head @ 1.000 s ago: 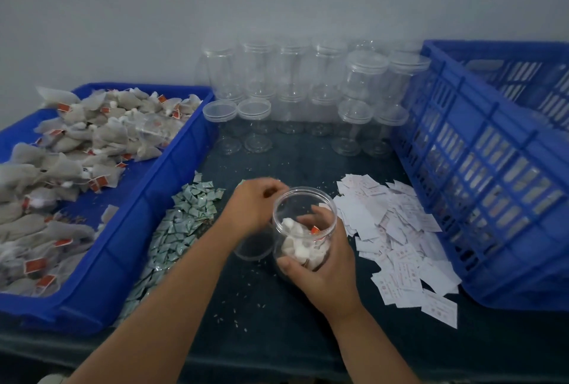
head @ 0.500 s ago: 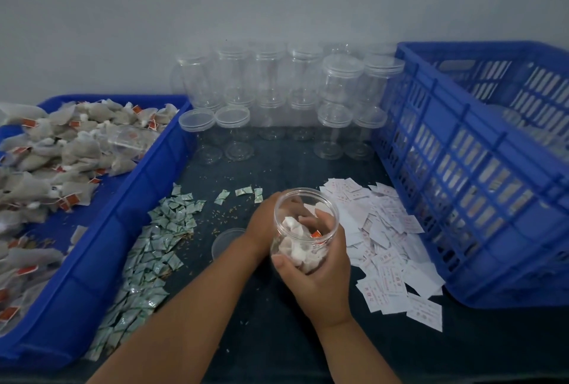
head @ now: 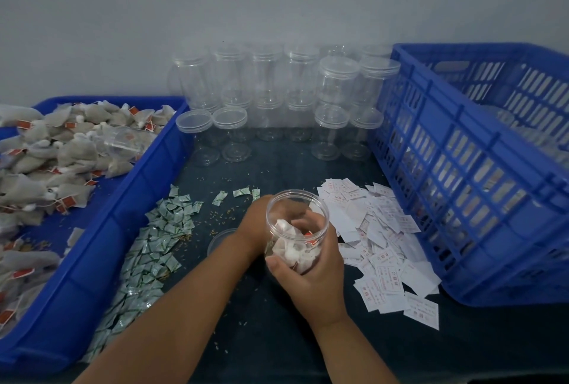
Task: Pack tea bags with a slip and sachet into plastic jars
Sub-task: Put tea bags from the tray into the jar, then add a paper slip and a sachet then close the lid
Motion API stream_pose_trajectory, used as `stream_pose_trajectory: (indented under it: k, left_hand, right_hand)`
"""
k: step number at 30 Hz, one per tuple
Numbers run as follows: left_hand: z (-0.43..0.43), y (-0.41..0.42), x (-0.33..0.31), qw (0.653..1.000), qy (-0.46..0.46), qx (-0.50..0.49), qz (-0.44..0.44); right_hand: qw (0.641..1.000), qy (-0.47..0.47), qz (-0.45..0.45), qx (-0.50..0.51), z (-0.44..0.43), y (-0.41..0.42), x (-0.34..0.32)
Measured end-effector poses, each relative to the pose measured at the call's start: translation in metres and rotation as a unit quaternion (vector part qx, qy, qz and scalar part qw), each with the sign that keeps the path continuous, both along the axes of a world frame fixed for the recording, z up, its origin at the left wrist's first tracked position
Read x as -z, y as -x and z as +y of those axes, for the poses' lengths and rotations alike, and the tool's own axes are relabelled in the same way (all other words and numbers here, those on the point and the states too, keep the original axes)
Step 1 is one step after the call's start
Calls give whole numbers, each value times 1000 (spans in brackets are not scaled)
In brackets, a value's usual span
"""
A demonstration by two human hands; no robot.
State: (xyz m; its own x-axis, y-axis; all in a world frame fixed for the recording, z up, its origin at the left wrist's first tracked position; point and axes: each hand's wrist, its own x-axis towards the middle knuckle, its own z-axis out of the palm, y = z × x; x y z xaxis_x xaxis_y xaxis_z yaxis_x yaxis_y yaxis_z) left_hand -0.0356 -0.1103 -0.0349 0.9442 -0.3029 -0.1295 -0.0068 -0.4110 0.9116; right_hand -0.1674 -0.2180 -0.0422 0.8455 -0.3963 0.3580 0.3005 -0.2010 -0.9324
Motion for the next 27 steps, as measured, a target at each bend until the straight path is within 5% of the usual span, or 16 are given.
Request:
stream_pose_trajectory:
  k: [5,10,16,27]
  left_hand:
    - [2,2,-24,989,-102,44,-95]
    - [0,3,-50,932,-246,183,-192]
    - [10,6,-45,968,-154,90,-176]
    - [42,3,-51,979,-76,-149,-118]
  right_hand:
    - [1000,-5,-16,9,0,0,-5]
    - [1000,-7,-23,11,-2,-1,-3]
    - [1000,-4,-14,2,-1,-3,1]
    - [999,9,27,-39,0,-6,5]
